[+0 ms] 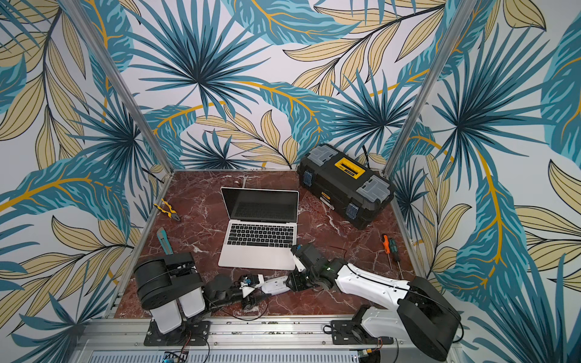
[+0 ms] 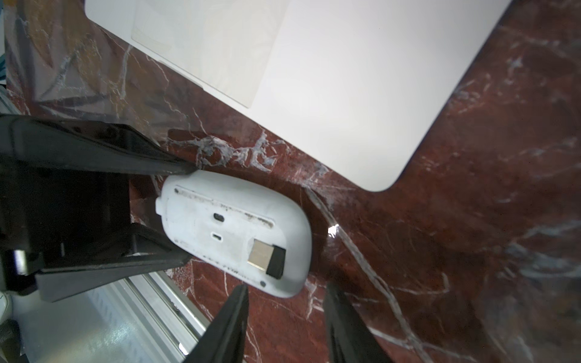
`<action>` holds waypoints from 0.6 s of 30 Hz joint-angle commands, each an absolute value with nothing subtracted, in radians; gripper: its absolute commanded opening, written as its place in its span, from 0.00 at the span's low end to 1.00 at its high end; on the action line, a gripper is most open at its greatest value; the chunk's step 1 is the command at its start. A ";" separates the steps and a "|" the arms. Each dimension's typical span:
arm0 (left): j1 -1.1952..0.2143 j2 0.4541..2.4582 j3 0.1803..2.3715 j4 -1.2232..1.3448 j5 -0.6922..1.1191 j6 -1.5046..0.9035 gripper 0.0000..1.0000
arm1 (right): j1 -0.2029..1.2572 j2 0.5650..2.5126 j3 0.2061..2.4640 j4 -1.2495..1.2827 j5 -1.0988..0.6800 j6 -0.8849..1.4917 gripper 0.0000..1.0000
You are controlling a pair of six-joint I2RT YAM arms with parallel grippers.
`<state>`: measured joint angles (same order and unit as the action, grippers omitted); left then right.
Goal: Remove the wireless mouse receiver from the laptop
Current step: Insert the USB plug into the mouse.
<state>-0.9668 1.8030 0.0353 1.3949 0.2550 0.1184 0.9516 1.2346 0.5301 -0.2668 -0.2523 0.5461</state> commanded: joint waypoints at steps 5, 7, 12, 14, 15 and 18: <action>-0.962 1.805 0.037 1.394 0.271 0.111 0.47 | 0.957 1.260 0.513 -0.253 -0.249 0.559 0.46; -0.962 1.806 0.038 1.394 0.270 0.110 0.47 | 0.957 1.259 0.518 -0.252 -0.244 0.562 0.46; -0.962 1.805 0.038 1.393 0.269 0.110 0.47 | 0.956 1.263 0.543 -0.257 -0.236 0.563 0.46; -0.962 1.805 0.037 1.393 0.270 0.112 0.47 | 0.956 1.271 0.550 -0.264 -0.219 0.560 0.46; -0.962 1.805 0.038 1.393 0.270 0.111 0.47 | 0.956 1.276 0.553 -0.268 -0.207 0.559 0.46; -0.961 1.805 0.037 1.393 0.271 0.111 0.47 | 0.956 1.283 0.554 -0.252 -0.199 0.569 0.46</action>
